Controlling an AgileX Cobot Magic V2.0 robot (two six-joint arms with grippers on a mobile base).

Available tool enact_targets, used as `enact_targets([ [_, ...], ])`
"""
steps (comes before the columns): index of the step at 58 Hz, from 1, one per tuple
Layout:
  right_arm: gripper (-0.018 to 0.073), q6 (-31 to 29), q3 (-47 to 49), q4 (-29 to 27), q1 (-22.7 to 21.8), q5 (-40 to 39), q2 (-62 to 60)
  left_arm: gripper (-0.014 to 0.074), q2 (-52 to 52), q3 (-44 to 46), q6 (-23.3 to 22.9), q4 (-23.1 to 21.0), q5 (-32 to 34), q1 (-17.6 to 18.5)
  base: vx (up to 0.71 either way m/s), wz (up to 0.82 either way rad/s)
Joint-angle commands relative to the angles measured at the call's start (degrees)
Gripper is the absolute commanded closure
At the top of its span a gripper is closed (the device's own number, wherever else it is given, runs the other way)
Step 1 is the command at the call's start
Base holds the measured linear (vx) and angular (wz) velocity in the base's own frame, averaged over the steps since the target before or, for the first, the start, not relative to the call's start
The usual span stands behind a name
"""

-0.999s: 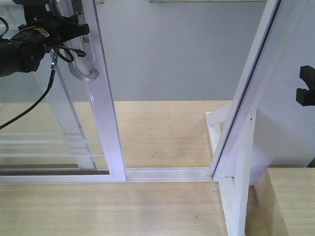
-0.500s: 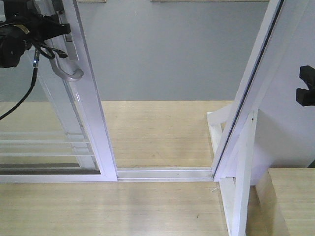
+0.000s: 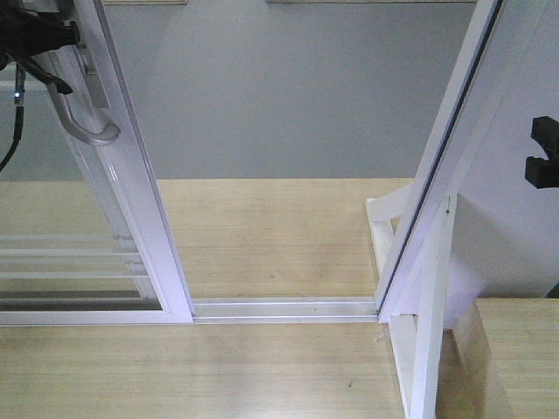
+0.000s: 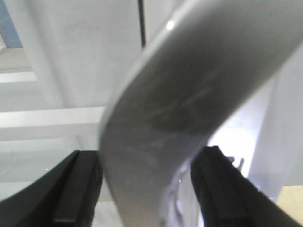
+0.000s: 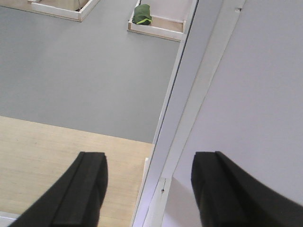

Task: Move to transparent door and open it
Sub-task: 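Push the gripped panel with the left gripper, sliding it farther open, then release the panel and withdraw the left gripper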

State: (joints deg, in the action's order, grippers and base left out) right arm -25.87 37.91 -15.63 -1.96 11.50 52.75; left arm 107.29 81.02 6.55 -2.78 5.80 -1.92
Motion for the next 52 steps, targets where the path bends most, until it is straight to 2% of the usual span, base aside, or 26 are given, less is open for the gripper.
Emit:
enact_targets([
  [1,0.0104,-0.1,1.6,0.4,-0.4,-4.5,-0.5,0.0028,-4.5,1.7,0.0,-0.6,2.3,0.2,0.0,0.0],
  [15,0.0104,-0.3,1.6,0.4,-0.4,-4.5,-0.5,0.0031,-11.2,-7.4,0.0,-0.5,2.3,0.2,0.0,0.0],
  [37,0.0104,-0.3,1.6,0.0,-0.4,-4.5,3.0,0.0031,-31.4,-26.7,-0.5,-0.5,3.6,0.3,0.0,0.0],
  [52,0.0104,-0.3,1.6,0.0,-0.4,-4.9,3.5,0.0031,-42.1,-33.2,-1.5,-0.5,-4.5,0.3,0.0,0.0],
])
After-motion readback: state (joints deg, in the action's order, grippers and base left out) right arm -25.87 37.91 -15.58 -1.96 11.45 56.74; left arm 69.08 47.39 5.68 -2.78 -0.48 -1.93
